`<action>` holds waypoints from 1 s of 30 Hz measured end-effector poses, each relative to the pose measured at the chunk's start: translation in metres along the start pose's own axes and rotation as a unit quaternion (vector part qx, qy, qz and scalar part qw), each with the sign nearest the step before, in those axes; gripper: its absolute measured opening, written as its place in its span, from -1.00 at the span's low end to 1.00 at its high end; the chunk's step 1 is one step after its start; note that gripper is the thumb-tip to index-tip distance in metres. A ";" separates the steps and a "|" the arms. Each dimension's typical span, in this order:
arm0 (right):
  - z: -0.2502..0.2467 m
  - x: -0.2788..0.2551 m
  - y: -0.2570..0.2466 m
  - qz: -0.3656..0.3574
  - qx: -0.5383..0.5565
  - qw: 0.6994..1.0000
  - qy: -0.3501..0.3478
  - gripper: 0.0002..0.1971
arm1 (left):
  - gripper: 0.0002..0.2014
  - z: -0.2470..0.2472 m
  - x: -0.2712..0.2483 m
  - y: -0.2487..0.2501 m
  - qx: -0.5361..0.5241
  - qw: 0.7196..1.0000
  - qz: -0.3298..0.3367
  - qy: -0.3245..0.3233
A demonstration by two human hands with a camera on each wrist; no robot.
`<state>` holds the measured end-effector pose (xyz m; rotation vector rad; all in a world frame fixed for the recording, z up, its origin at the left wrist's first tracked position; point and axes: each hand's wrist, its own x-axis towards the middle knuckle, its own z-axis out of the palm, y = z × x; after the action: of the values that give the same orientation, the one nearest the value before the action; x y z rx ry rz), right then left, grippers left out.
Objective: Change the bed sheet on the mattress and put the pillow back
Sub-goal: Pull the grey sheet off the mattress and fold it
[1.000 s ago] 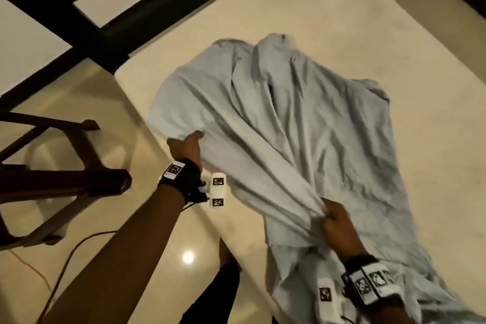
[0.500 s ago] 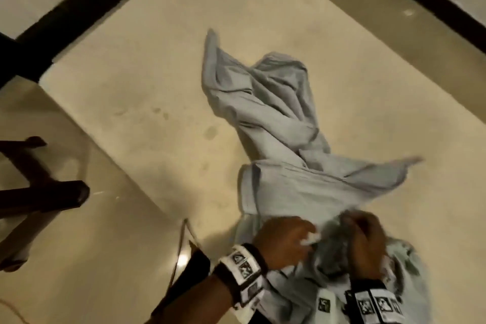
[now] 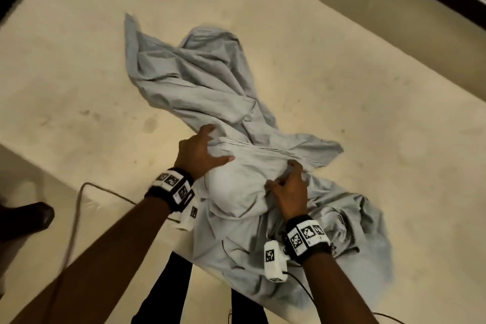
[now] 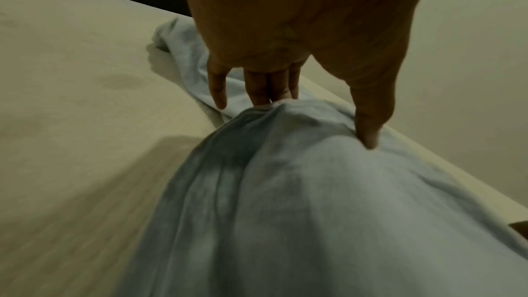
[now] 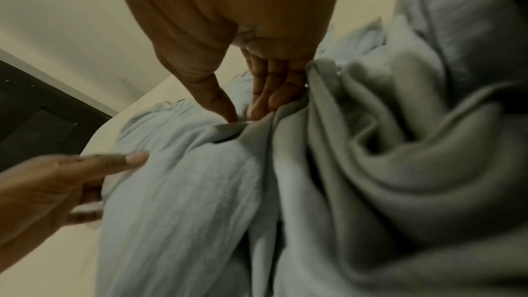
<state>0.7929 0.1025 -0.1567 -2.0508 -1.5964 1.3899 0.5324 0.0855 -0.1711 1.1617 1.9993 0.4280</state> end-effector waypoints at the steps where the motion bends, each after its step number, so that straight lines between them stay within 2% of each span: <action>1: -0.001 -0.003 0.002 -0.005 0.009 1.000 0.008 -0.22 | -0.11 0.000 0.006 0.006 0.009 1.000 0.010 0.000; 4: -0.005 -0.009 0.011 -0.002 0.045 0.998 0.031 -0.27 | -0.46 -0.005 0.004 0.034 0.012 0.997 0.079 0.006; 5: -0.007 -0.012 0.012 0.008 0.067 0.997 0.031 -0.38 | -0.54 -0.006 -0.003 0.043 0.010 0.995 0.095 -0.004; 7: -0.009 -0.016 0.006 0.053 0.149 0.987 0.028 -0.73 | -0.62 -0.006 -0.024 0.055 0.007 0.994 0.106 -0.006; 8: -0.011 -0.016 -0.001 0.092 0.216 0.972 0.025 -0.78 | -0.65 -0.006 -0.038 0.059 0.001 0.994 0.109 -0.005; 10: -0.018 -0.018 -0.018 0.177 0.335 0.925 0.006 -0.60 | -0.73 -0.008 -0.068 0.065 -0.024 0.992 0.118 -0.024; 11: -0.022 -0.017 -0.025 0.202 0.363 0.910 -0.014 -0.54 | -0.70 -0.010 -0.084 0.068 -0.048 0.990 0.118 -0.051; 13: -0.023 -0.018 -0.040 0.210 0.370 0.904 -0.037 -0.52 | -0.62 -0.013 -0.115 0.067 -0.087 0.981 0.136 -0.104; 15: -0.020 -0.018 -0.051 0.209 0.330 0.921 0.003 -0.66 | -0.73 -0.017 -0.142 0.056 -0.147 0.967 0.141 -0.156; 17: -0.017 -0.013 -0.056 0.228 0.265 0.934 0.070 -0.73 | -0.74 -0.025 -0.162 0.039 -0.231 0.948 0.103 -0.192; 19: -0.020 -0.005 -0.063 0.253 0.275 0.922 0.103 -0.77 | -0.69 -0.041 -0.173 0.025 -0.278 0.936 0.084 -0.198; 21: -0.024 0.004 -0.062 0.291 0.310 0.894 0.138 -0.57 | -0.84 -0.066 -0.173 0.011 -0.314 0.924 0.058 -0.210; 22: -0.025 0.005 -0.063 0.312 0.324 0.880 0.153 -0.51 | -0.84 -0.079 -0.171 0.001 -0.327 0.922 0.038 -0.204; 23: -0.028 0.008 -0.058 0.322 0.331 0.871 0.169 -0.52 | -0.75 -0.091 -0.165 -0.010 -0.324 0.926 0.030 -0.194; 25: -0.031 0.009 -0.052 0.312 0.325 0.871 0.195 -0.61 | -0.50 -0.111 -0.152 -0.038 -0.286 0.944 0.028 -0.163; 26: -0.033 0.008 -0.051 0.296 0.319 0.875 0.211 -0.64 | -0.46 -0.119 -0.146 -0.050 -0.264 0.952 0.033 -0.154; 27: -0.037 0.006 -0.048 0.275 0.309 0.884 0.219 -0.63 | -0.51 -0.127 -0.142 -0.063 -0.243 0.959 0.032 -0.144; 28: -0.040 0.003 -0.054 0.260 0.349 0.878 0.201 -0.57 | -0.56 -0.134 -0.137 -0.075 -0.215 0.967 0.029 -0.131; 29: -0.040 0.000 -0.057 0.282 0.371 0.866 0.180 -0.46 | -0.59 -0.139 -0.133 -0.085 -0.181 0.977 0.027 -0.113; 30: -0.036 -0.006 -0.062 0.288 0.346 0.880 0.149 -0.38 | -0.62 -0.143 -0.130 -0.096 -0.149 0.984 0.021 -0.093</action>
<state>0.7797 0.1356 -0.0943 -2.1599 -0.2635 1.4130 0.4050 -0.0630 -0.0789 1.0169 1.6858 0.5950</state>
